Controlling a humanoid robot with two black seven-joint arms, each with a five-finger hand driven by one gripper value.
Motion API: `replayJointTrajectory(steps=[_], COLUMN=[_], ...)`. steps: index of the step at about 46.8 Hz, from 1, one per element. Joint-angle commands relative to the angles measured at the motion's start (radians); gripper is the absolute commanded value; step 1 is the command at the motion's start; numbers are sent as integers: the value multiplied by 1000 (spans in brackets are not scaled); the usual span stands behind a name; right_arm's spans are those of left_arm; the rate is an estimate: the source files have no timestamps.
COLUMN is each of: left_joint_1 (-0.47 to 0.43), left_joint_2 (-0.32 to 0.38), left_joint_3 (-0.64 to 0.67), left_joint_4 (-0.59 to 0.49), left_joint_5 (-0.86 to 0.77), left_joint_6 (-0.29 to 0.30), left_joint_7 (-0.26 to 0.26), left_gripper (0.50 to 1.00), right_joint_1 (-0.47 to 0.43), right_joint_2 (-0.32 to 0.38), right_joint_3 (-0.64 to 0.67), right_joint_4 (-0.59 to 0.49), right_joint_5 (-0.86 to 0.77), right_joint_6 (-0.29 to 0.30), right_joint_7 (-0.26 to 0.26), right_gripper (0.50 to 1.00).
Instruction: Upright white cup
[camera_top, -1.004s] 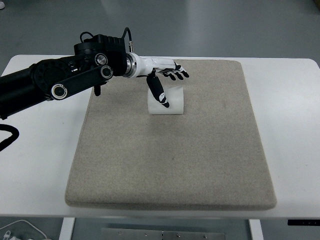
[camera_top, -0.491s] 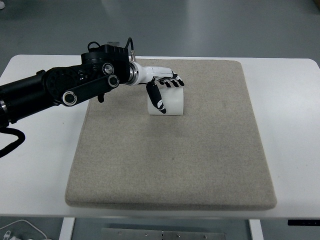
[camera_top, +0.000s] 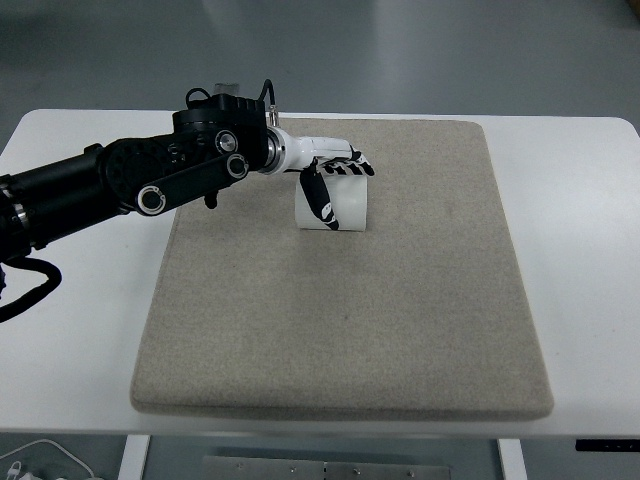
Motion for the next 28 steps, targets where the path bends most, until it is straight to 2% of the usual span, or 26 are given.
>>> replayJointTrajectory(steps=[1,6,13,21,24,28], left_joint_1=[0,1,-3,-2,-2,-3], left_joint_2=[-6,-9,-12,-12,-12,-12], left_joint_3=[0,0,32,35,35,35], left_joint_4=[1,2,7,7,7,7], left_joint_5=[1,1,0,1,1,1], left_joint_6=[0,0,0,0,0,0], left_joint_7=[0,-2,-2,-2,-2,-2], left_gripper=[928,904,902,853,816,737], right_joint_1=[0,0,0,0,0,0], right_joint_2=[0,0,0,0,0,0], right_joint_3=[0,0,0,0,0,0], right_joint_4=[0,0,0,0,0,0], right_joint_5=[0,0,0,0,0,0], right_joint_6=[0,0,0,0,0,0], right_joint_7=[1,1,1,1,1,1], right_gripper=[930,930,930,930,930,930])
